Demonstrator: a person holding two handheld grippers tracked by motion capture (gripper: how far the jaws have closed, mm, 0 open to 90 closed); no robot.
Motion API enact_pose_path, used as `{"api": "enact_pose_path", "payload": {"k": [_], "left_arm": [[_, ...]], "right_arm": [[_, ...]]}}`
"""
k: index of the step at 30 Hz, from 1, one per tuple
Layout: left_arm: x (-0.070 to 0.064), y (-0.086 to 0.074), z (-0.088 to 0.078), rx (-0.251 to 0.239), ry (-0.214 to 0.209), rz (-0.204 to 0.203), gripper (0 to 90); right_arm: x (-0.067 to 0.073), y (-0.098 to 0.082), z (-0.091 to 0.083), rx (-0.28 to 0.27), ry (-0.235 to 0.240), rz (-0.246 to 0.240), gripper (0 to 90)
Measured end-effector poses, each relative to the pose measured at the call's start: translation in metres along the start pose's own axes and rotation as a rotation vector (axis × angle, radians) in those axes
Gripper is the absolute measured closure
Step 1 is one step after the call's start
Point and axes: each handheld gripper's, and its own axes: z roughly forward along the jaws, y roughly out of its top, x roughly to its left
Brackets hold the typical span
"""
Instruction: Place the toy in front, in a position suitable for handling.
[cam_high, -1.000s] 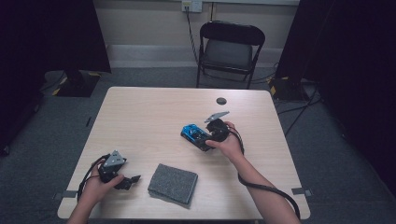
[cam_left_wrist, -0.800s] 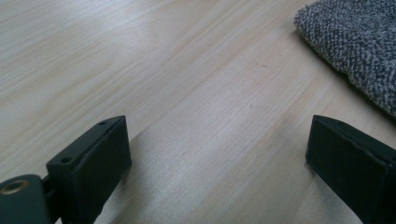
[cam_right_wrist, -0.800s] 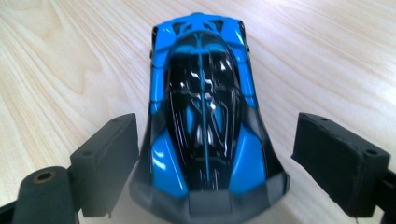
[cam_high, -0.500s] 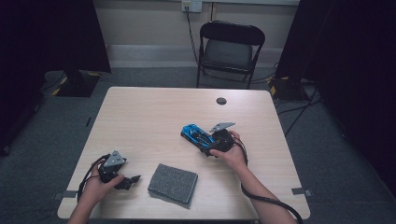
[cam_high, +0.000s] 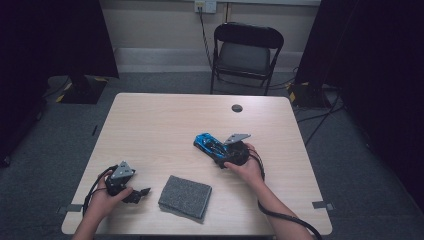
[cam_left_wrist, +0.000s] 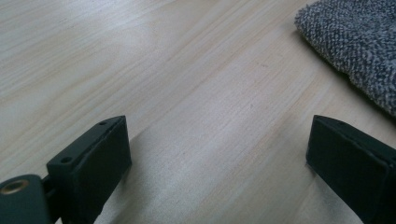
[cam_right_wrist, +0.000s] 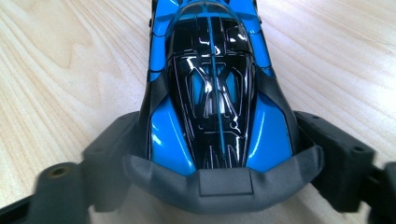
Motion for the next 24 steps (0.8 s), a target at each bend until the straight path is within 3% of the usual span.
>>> {"api": "enact_pose_path", "payload": {"k": [8,10,12,14,17,24], "left_arm": [[-0.003,-0.002,-0.003,-0.01,-0.004,-0.003,8.7],[-0.003,-0.002,-0.006,-0.024,-0.036,-0.003,16.8],[-0.004,0.0,-0.01,-0.056,-0.056,-0.023,17.9],[-0.009,0.006,-0.015,-0.081,-0.073,0.013,18.1],[-0.022,0.019,-0.018,-0.103,-0.132,0.073,22.9],[-0.057,0.047,-0.003,-0.107,-0.242,0.183,26.3]], "right_arm": [[0.001,-0.001,-0.001,-0.005,-0.002,-0.003,22.8],[0.001,-0.001,-0.001,-0.005,-0.003,-0.001,22.9],[0.001,-0.001,-0.001,-0.006,-0.001,0.0,23.0],[0.001,-0.001,-0.001,-0.006,-0.001,0.0,23.0],[0.0,-0.001,-0.001,-0.008,0.001,0.0,23.4],[0.0,-0.001,-0.001,-0.007,0.004,-0.001,23.4]]}}
